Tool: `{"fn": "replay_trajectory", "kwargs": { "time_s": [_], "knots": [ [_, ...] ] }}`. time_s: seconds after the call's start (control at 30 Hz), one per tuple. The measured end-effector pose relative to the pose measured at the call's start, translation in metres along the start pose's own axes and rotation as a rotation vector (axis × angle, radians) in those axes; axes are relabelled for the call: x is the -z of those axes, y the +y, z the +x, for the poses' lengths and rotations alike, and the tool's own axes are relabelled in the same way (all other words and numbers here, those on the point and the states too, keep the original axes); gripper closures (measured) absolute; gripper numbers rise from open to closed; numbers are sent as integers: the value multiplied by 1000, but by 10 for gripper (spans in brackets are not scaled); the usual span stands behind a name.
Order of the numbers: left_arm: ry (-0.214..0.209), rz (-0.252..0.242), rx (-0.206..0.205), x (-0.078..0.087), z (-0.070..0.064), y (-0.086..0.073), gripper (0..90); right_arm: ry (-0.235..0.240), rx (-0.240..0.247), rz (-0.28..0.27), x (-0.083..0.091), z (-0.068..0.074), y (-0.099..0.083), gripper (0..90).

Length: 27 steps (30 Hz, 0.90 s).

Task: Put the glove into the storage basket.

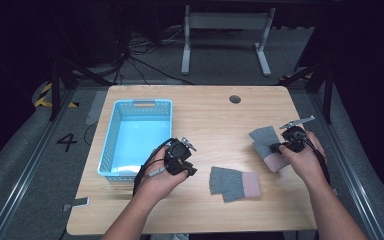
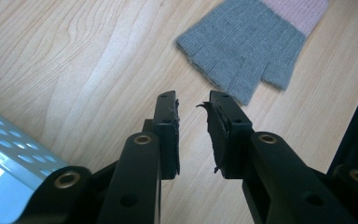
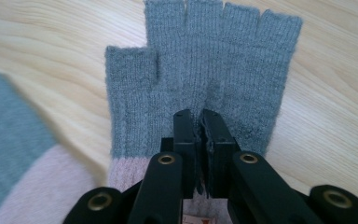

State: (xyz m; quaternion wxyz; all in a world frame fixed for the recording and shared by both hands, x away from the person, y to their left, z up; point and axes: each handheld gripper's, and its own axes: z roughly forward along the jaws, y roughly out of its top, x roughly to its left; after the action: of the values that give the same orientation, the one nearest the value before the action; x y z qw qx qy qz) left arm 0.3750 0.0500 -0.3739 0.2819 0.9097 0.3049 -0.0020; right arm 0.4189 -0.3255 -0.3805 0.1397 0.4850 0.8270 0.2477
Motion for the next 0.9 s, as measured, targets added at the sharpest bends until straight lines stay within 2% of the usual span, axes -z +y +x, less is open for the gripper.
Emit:
{"fn": "replay_trajectory", "kwargs": {
  "time_s": [0.13,0.17,0.2,0.23,0.3,0.37,0.4,0.9],
  "knots": [
    [0,-2,1,0,-1,0,731,44,54,-18,13,18,2,862],
    [-1,-1,0,0,-1,0,731,44,54,-18,13,18,2,862],
    [-1,-1,0,0,-1,0,731,64,78,-25,19,25,3,862],
    [-2,-1,-1,0,-1,0,731,64,78,-25,19,25,3,862],
    [-2,-1,-2,0,-1,0,731,100,115,-28,26,34,5,862],
    [-3,-1,-2,0,-1,0,732,111,124,-29,28,37,6,862],
    [-3,0,-2,0,-1,0,732,124,144,-33,32,42,7,861],
    [-21,4,-7,-1,-2,1,747,201,268,-16,42,69,11,858]
  ]
}}
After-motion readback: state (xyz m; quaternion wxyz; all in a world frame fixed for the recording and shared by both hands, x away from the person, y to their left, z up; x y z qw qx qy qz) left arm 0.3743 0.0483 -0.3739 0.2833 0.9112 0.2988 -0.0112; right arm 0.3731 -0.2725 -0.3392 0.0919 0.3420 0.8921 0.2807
